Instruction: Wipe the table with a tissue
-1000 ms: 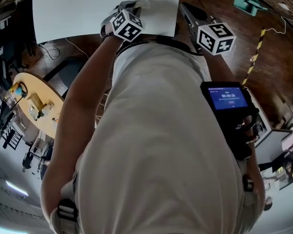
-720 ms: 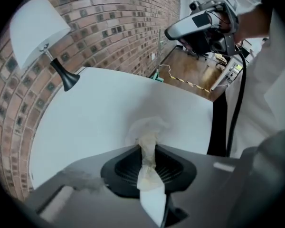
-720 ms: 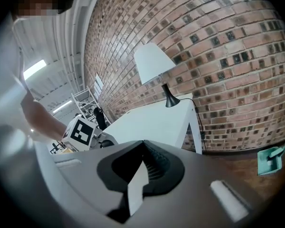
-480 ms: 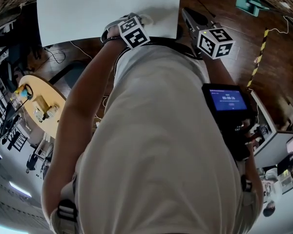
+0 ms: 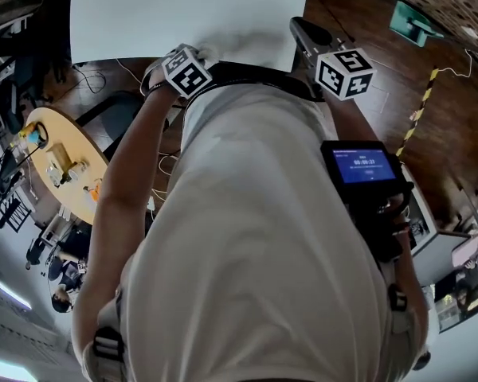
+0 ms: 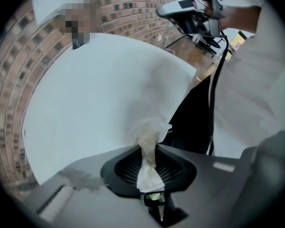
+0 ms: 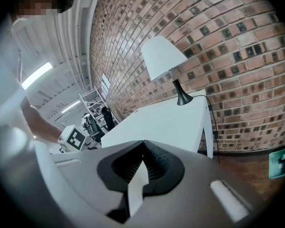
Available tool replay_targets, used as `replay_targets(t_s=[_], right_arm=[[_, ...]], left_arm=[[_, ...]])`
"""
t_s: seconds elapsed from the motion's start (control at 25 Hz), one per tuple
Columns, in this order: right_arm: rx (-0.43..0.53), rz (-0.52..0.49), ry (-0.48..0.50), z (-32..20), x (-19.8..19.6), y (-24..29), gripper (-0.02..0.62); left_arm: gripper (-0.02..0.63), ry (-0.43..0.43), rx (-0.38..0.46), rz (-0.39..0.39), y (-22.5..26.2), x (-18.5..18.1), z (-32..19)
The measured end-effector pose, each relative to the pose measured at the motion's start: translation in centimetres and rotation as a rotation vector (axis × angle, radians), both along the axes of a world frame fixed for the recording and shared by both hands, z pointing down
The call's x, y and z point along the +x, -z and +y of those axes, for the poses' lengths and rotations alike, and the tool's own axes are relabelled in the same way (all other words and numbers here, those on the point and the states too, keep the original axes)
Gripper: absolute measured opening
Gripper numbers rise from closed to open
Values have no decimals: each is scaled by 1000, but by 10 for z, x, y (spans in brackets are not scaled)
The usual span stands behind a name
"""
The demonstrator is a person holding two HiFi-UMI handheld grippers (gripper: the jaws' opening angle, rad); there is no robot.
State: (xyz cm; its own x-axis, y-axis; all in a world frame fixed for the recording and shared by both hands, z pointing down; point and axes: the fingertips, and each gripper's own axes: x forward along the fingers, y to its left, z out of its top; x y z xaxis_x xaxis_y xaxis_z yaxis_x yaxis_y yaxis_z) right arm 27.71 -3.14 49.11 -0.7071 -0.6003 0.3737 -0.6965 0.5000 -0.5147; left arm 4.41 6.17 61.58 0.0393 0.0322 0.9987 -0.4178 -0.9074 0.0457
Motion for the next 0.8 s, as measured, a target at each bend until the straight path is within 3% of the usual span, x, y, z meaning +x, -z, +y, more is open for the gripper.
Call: replay_targets(t_s=[0.16, 0.28, 0.48, 0.68, 0.8], right_arm=[[2, -2, 46, -2, -16, 2, 8], [14, 2, 77, -4, -34, 5, 8], [71, 44, 132, -11, -63, 14, 8], [141, 109, 163, -11, -68, 34, 8], [177, 122, 160, -8, -75, 52, 9]], left_arm=[[77, 165, 18, -20, 15, -47, 5], [77, 262, 87, -7, 38, -69, -3], [78, 468, 254, 325, 68, -45, -34], [78, 564, 282, 510, 85, -19, -51], [78, 574, 321, 615, 102, -11, -61]])
